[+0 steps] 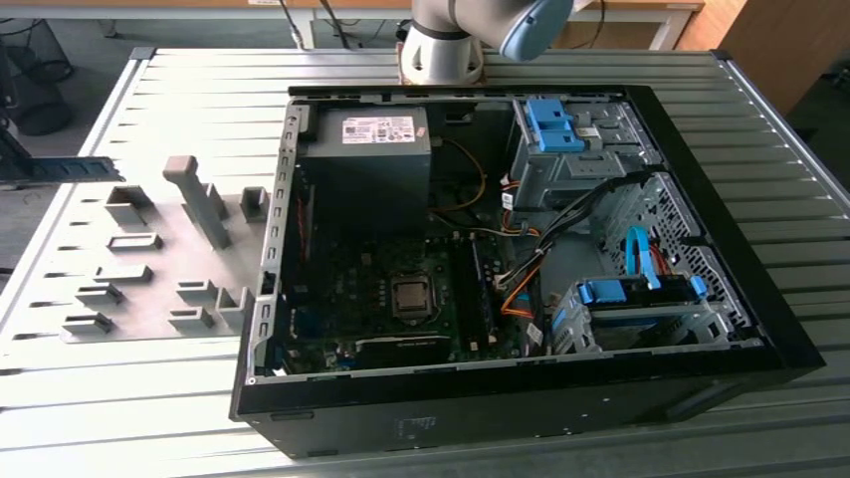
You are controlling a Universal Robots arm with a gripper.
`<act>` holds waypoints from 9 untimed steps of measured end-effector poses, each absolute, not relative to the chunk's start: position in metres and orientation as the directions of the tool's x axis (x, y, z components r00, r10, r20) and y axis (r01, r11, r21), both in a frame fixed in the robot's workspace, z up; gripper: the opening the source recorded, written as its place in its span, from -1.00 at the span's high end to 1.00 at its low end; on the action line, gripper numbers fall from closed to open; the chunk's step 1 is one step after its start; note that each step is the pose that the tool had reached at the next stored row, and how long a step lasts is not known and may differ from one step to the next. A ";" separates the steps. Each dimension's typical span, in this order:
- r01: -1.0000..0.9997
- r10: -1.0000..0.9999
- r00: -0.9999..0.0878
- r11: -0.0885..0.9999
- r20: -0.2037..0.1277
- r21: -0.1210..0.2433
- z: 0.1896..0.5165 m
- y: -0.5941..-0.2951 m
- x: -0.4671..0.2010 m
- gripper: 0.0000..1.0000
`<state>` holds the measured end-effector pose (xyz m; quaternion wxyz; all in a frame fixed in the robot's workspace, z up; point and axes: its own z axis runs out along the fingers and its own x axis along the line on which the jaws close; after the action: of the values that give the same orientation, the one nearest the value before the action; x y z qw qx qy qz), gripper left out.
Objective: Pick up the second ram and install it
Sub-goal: 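Pick up the second ram and move it above second insertion slot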
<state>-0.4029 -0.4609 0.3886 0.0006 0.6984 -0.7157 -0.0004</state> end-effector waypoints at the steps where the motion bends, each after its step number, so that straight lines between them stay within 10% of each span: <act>1: -1.000 -1.000 -0.024 0.024 0.000 0.001 0.391 -0.461 -0.403 0.73; 9: -1.000 -1.000 -0.024 0.024 0.001 0.001 0.408 -0.461 -0.403 0.73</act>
<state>-0.4029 -0.4607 0.4081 0.0008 0.6984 -0.7157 -0.0002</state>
